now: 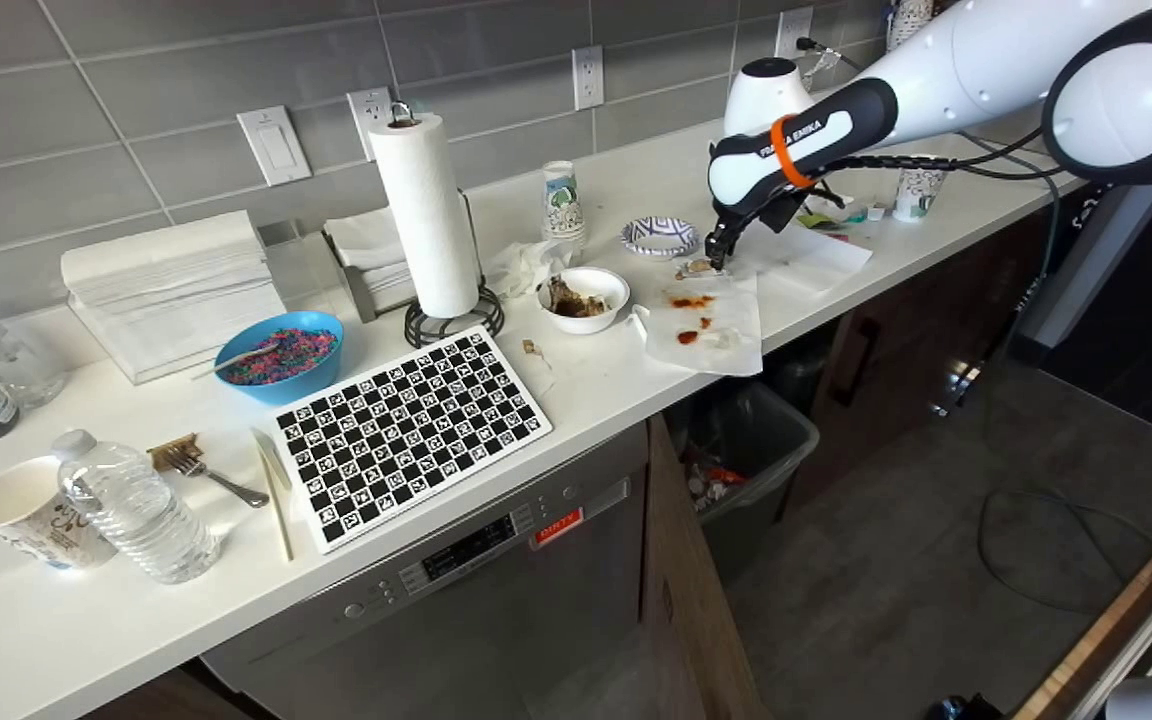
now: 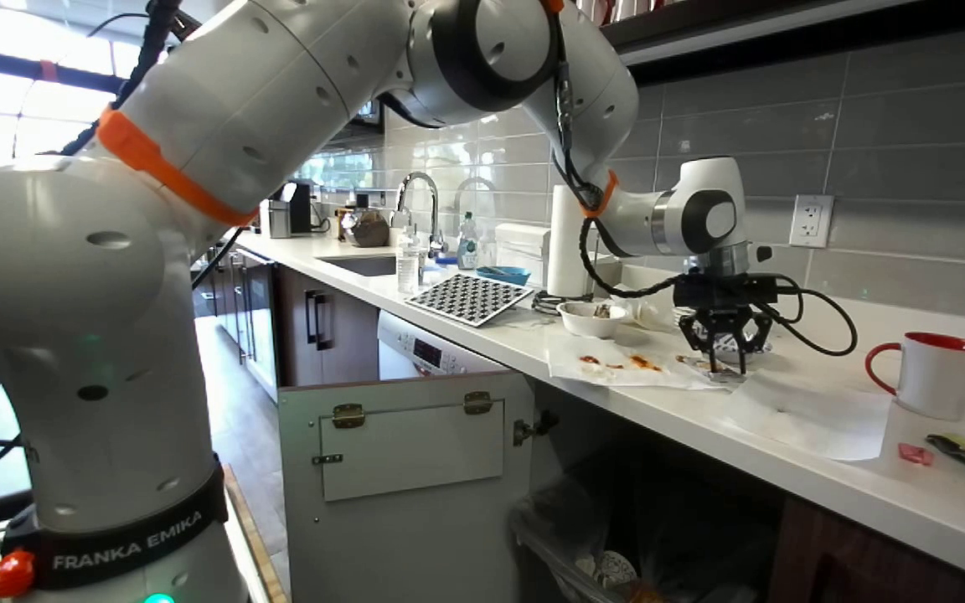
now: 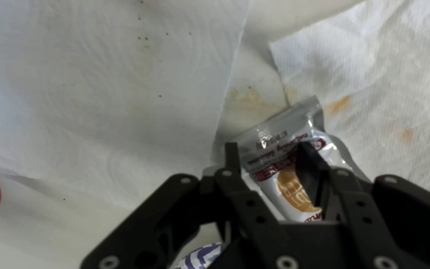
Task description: Put the packet inside the trash can
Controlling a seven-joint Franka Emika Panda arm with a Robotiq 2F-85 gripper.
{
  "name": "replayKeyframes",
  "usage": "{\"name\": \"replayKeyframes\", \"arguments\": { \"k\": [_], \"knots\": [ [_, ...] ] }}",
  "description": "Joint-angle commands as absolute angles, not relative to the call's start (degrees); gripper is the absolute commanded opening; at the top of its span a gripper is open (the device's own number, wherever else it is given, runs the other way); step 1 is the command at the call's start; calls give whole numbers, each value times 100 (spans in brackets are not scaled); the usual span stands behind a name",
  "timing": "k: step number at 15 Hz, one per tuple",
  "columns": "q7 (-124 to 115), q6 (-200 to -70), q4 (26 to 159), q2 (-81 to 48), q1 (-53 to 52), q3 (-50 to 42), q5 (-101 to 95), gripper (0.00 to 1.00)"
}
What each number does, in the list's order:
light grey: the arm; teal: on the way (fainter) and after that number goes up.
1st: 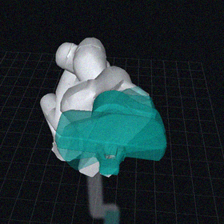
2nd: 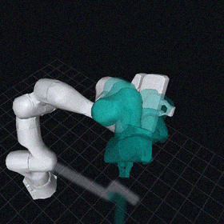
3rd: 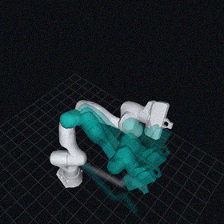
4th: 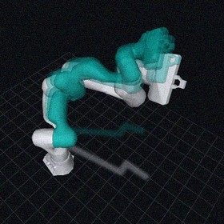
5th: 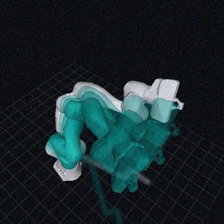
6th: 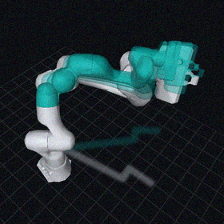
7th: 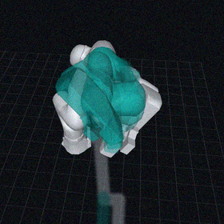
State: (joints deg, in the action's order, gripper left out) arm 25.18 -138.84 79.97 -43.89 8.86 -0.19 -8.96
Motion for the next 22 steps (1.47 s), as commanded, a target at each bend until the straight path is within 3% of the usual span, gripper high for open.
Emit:
{"name": "replayKeyframes", "arguments": {
  "k": [1,2,3,5,14,17,20,22],
  "knots": [
    [2536,-13741,7717,-4636,959,57,-782,35],
    [2539,-13741,7702,-4646,962,62,-777,20],
    [2544,-13738,7691,-4653,964,67,-771,18],
    [2547,-13736,7675,-4668,963,77,-764,1],
    [2416,-13717,7795,-4513,940,76,-696,0],
    [2113,-13728,7904,-4361,866,19,-675,23],
    [1936,-13773,7893,-4398,880,13,-631,56],
    [1886,-13878,7842,-4485,919,21,-590,56]
  ]
}}
